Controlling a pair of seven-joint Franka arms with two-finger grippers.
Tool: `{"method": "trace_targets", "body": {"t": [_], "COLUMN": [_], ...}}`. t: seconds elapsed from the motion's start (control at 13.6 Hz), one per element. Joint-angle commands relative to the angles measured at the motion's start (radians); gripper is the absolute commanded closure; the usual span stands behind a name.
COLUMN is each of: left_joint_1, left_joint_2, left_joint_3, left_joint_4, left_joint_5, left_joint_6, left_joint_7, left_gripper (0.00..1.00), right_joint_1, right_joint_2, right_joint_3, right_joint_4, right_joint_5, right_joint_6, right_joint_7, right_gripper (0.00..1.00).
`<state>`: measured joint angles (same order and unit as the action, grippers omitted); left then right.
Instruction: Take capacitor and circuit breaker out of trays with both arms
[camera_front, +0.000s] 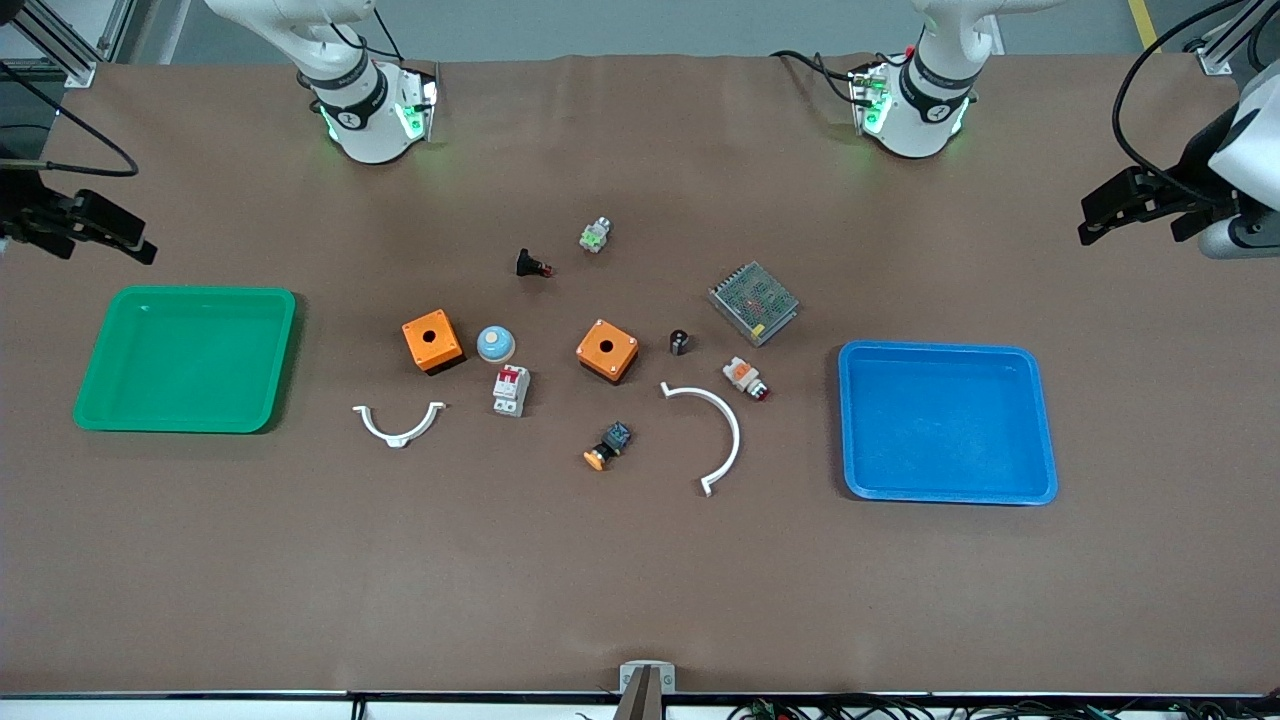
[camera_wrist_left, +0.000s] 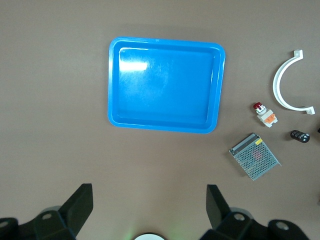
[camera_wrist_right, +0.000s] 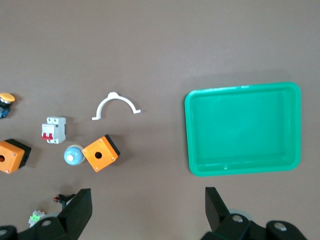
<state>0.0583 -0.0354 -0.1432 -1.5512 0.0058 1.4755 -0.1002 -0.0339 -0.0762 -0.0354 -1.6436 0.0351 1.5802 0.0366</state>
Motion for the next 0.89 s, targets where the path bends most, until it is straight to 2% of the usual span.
{"method": "trace_targets", "body": {"t": [0.0, 0.59, 0.81], "left_joint_1": [0.000, 0.005, 0.006], "left_joint_2": [-0.017, -0.015, -0.015], "left_joint_3": [-0.015, -0.021, -0.016], "left_joint_4": [0.000, 0.023, 0.033], "left_joint_5": [0.026, 0.026, 0.023], "left_joint_6": [-0.026, -0.027, -0.029], "left_joint_7": [-0.001, 0.013, 0.014], "left_gripper": [0.00, 0.00, 0.00], "right_joint_1": [-0.018, -0.023, -0.023], "right_joint_2": [0.038, 0.049, 0.096], "right_joint_3": [0.017, 0.017, 0.018], "right_joint_4": [0.077, 0.113, 0.180], "right_joint_5": [-0.003, -0.004, -0.003], "right_joint_6": [-0.012, 0.000, -0.002], "right_joint_7": [0.005, -0.004, -0.003], "right_gripper": [0.00, 0.00, 0.00]}}
